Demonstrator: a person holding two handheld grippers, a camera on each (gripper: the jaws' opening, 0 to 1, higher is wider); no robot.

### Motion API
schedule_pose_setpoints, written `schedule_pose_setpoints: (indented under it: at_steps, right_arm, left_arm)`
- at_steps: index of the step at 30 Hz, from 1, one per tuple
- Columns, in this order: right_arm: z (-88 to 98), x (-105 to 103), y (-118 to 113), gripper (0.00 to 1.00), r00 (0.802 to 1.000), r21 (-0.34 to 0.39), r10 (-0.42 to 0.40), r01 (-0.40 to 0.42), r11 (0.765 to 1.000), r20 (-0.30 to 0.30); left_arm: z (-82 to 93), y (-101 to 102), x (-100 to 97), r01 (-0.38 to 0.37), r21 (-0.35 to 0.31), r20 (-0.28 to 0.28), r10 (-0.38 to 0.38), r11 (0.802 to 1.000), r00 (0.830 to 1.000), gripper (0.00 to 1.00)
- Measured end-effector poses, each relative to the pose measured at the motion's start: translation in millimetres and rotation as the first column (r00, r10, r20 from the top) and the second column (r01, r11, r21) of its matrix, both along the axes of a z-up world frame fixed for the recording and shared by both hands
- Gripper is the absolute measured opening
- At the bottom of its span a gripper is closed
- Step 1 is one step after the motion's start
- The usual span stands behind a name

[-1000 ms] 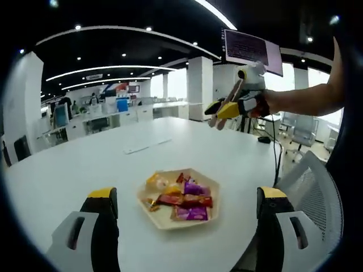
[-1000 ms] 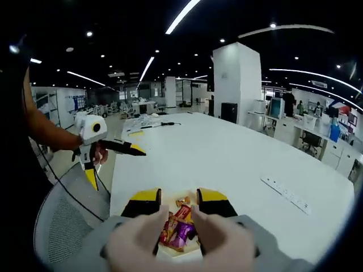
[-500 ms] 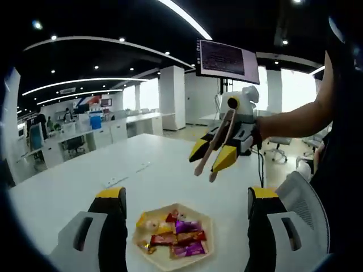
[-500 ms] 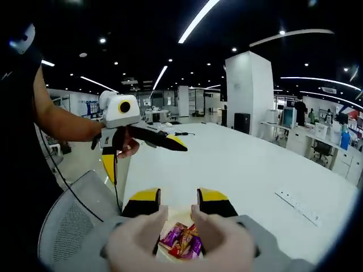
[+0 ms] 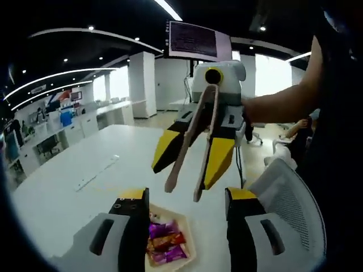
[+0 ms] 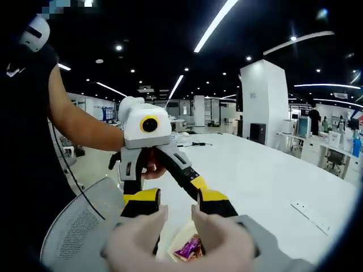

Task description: Place the target food into the container with the food tongs after gripping and lifting it, then release it inside without dropping or visibly crushing the food.

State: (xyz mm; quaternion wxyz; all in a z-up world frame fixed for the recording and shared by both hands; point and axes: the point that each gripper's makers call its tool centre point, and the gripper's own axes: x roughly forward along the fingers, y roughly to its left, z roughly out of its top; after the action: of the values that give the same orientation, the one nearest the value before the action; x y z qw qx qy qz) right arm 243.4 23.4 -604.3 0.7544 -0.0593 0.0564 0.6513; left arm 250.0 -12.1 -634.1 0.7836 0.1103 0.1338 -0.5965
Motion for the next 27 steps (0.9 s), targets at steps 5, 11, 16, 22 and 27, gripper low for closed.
schedule_pose_setpoints:
  at_steps: [5,11,16,22,27]
  right_arm:
    - [-2.8,-4.9,3.7,0.25,1.0,0.022,0.007,-0.006,1.0,-0.014]
    - [2.6,-5.7,6.6,0.24,0.999,0.065,0.007,-0.005,0.998,-0.033]
    - [2.2,-7.9,7.8,0.24,0.999,0.067,0.012,-0.01,0.998,-0.03]
    - [-4.7,-9.9,8.5,0.23,0.998,0.047,0.018,-0.015,0.999,-0.058]
    - [-9.7,-11.7,5.4,0.22,0.995,0.024,0.01,-0.008,1.0,-0.099]
  left_arm:
    - [0.6,-1.4,-5.1,0.021,0.0,-0.011,-0.021,1.0,1.0,0.39]
    - [3.9,2.6,-6.2,0.024,-0.015,0.004,-0.024,1.0,1.0,0.25]
    - [2.7,3.7,-8.2,0.037,-0.006,0.046,-0.037,0.999,0.998,0.22]
    - [-1.4,5.7,-11.0,0.056,0.025,0.08,-0.058,0.998,0.995,0.18]
    - [-1.1,10.9,-9.8,0.055,0.047,0.111,-0.06,0.997,0.992,0.15]
